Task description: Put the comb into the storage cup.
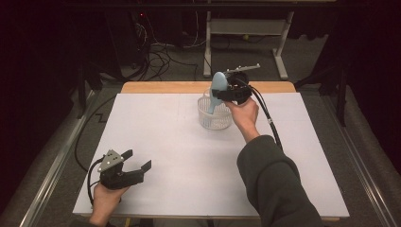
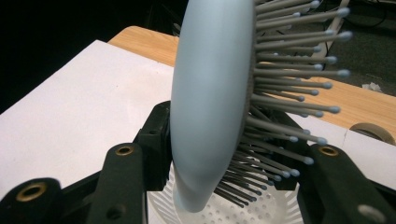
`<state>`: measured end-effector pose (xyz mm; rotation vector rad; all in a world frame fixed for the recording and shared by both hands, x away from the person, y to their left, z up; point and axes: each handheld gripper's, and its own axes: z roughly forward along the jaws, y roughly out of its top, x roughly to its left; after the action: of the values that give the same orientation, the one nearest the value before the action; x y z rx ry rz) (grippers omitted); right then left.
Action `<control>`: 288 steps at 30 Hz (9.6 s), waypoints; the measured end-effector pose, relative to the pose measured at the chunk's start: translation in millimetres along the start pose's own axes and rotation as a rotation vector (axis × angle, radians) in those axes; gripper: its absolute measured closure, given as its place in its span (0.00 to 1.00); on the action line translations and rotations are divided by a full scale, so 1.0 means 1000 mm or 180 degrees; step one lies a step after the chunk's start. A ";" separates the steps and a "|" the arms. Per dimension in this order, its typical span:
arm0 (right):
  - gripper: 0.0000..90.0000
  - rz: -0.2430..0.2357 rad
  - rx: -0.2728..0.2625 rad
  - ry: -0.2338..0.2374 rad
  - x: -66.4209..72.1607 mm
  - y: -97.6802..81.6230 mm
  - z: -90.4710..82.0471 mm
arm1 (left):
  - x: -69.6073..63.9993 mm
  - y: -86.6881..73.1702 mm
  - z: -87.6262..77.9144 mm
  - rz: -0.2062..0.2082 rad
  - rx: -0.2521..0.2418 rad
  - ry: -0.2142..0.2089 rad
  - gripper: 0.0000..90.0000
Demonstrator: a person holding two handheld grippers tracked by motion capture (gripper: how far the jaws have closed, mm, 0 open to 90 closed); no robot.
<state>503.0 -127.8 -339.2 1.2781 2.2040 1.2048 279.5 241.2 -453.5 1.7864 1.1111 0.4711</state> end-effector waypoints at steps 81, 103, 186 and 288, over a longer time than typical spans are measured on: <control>0.35 0.0234 0.0388 -0.0120 -0.049 -0.034 -0.024 | 0.001 0.003 0.003 0.0063 0.0032 0.0048 0.16; 0.32 0.0123 0.0167 -0.0215 -0.047 -0.042 -0.051 | 0.004 0.000 -0.004 -0.0012 -0.0019 0.0105 0.16; 0.30 -0.0120 -0.0151 -0.0121 -0.063 -0.093 -0.127 | 0.006 0.000 -0.002 -0.0097 -0.0051 0.0103 0.16; 0.25 -0.0140 -0.0491 0.0138 -0.052 -0.164 -0.182 | 0.007 -0.001 -0.004 -0.0142 -0.0080 0.0093 0.16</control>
<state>327.2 -303.2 -368.6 1.1472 2.1105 1.3680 279.6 249.0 -453.2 1.7345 1.1581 0.4837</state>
